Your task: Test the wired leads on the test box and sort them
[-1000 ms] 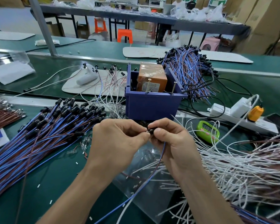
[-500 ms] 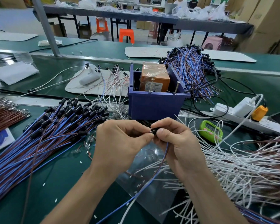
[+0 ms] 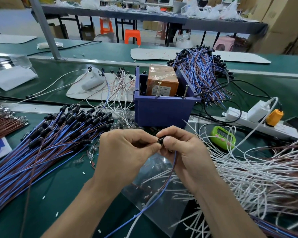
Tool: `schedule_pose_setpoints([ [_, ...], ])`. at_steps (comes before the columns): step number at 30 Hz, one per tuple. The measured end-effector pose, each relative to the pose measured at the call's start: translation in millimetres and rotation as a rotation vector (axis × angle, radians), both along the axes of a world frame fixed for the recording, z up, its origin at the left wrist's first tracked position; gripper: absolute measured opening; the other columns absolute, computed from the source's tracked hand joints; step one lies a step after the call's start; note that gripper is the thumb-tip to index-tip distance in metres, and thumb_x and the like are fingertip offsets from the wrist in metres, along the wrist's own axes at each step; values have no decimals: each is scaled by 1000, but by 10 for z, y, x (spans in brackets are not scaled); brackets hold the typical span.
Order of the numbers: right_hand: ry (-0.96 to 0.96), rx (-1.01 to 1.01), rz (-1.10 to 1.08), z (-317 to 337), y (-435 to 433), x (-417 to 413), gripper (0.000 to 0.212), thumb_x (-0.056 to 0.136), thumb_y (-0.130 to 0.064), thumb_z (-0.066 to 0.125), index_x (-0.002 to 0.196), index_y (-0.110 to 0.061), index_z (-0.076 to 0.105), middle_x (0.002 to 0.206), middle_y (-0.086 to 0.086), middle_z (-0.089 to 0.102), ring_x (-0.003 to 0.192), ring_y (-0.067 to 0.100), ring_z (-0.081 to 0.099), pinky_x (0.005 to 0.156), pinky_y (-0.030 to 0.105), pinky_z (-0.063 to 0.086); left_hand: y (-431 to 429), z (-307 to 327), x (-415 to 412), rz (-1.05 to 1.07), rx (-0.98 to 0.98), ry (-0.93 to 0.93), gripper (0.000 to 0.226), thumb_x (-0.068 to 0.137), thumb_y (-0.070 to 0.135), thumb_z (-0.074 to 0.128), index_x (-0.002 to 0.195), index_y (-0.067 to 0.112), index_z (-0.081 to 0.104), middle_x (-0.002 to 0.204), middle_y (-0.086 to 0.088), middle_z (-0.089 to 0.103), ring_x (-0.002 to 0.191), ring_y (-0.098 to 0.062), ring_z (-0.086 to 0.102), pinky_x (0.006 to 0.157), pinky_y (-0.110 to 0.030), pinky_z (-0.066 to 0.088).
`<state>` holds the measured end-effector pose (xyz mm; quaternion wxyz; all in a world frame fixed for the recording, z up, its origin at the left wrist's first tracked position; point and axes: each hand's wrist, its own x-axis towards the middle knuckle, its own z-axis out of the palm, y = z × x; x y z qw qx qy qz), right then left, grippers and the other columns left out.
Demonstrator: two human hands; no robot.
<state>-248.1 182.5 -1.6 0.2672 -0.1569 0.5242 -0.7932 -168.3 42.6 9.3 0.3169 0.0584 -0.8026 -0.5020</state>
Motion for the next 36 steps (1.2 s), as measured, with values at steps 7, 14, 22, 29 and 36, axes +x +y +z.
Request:
schedule_pose_setpoints([
  [7,-173,-83,-10,26,-24,21,14,72,-10,65,79,-7,77,79,13,69,64,18,60,69,30,51,-29,23,-73,-141,385,-33,19,67,10,90,79,23,84,72,-5,78,67,-23,78,62,-24,59],
  [14,-251,-154,-104,36,-38,13,15,67,-4,61,79,-4,70,77,14,60,63,19,56,66,28,47,51,-9,-62,-90,276,-24,26,73,7,92,87,27,84,77,7,79,71,-12,78,66,-18,60],
  [22,-191,-151,-93,23,-53,-3,11,69,-1,65,77,-6,70,74,12,62,59,16,60,66,28,48,38,27,-40,-23,211,-41,22,76,7,89,82,28,84,73,8,79,68,-14,77,62,-24,62],
  [29,-329,-264,-105,30,-30,-28,11,73,-2,58,77,-3,68,73,20,58,59,23,59,61,30,43,10,45,-51,2,352,46,15,75,14,83,79,29,83,67,-1,77,59,-18,74,58,-24,59],
  [36,-355,-367,109,31,15,5,11,76,-8,58,80,-5,67,68,14,58,61,22,58,71,33,55,134,98,5,-157,302,112,22,76,6,86,83,27,84,71,4,78,62,-14,76,60,-19,59],
])
